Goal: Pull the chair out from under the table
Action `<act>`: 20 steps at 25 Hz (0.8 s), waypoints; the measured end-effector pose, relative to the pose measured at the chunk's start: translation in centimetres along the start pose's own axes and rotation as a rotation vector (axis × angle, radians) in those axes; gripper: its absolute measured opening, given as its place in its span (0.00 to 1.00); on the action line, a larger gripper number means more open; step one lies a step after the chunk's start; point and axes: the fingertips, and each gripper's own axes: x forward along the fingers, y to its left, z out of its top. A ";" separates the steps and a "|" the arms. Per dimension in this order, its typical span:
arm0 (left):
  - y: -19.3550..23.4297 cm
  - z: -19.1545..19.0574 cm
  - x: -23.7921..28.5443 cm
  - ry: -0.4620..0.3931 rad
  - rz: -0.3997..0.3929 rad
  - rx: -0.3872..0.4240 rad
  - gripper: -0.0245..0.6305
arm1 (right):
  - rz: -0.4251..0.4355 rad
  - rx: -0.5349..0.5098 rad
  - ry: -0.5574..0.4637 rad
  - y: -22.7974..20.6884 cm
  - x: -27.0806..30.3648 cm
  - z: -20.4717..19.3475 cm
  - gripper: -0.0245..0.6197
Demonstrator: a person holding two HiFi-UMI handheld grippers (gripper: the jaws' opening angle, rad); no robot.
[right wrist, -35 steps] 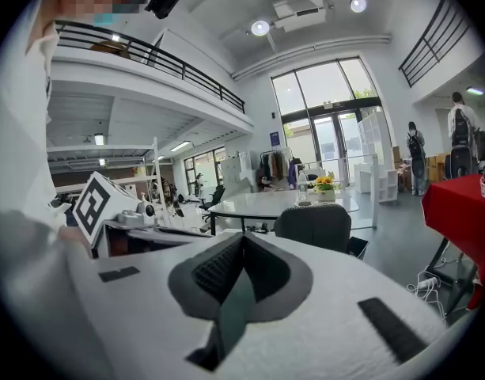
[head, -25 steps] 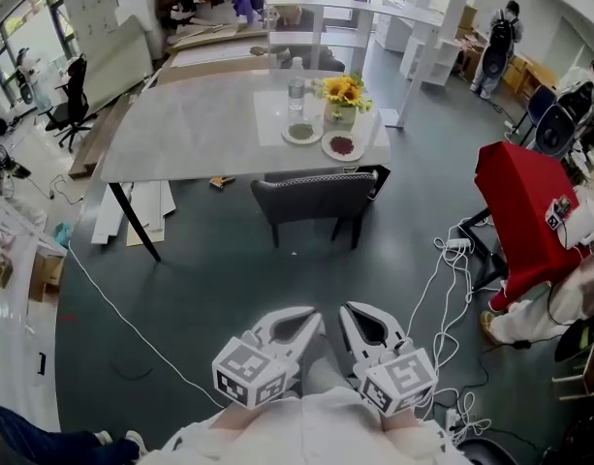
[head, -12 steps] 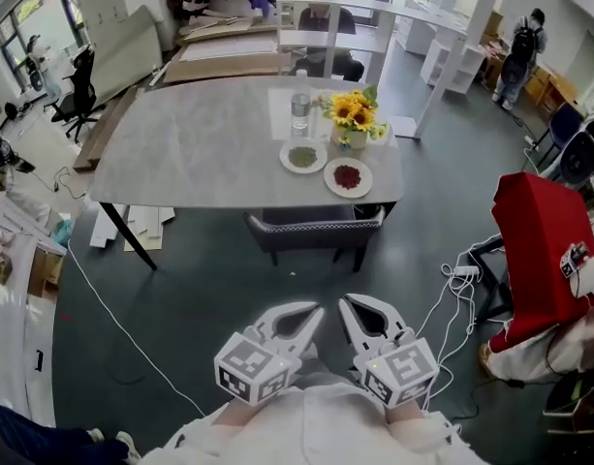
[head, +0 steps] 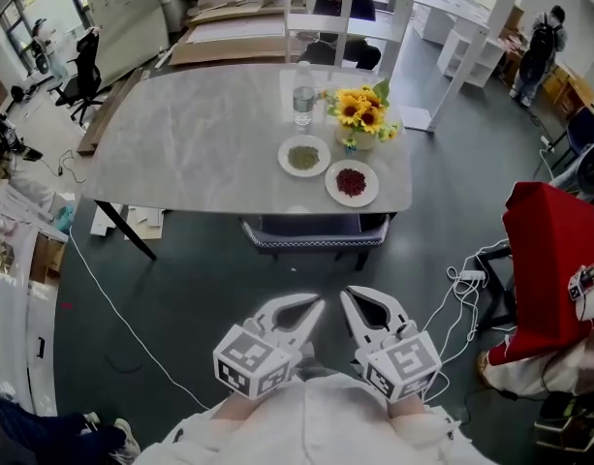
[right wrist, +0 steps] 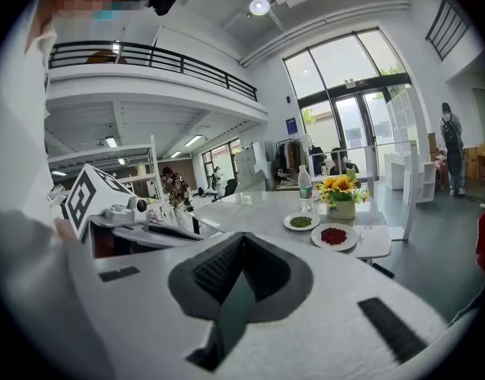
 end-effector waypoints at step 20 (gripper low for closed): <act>5.3 3.3 1.4 0.063 0.031 0.084 0.06 | -0.003 0.014 0.016 -2.5 3.5 1.6 0.04</act>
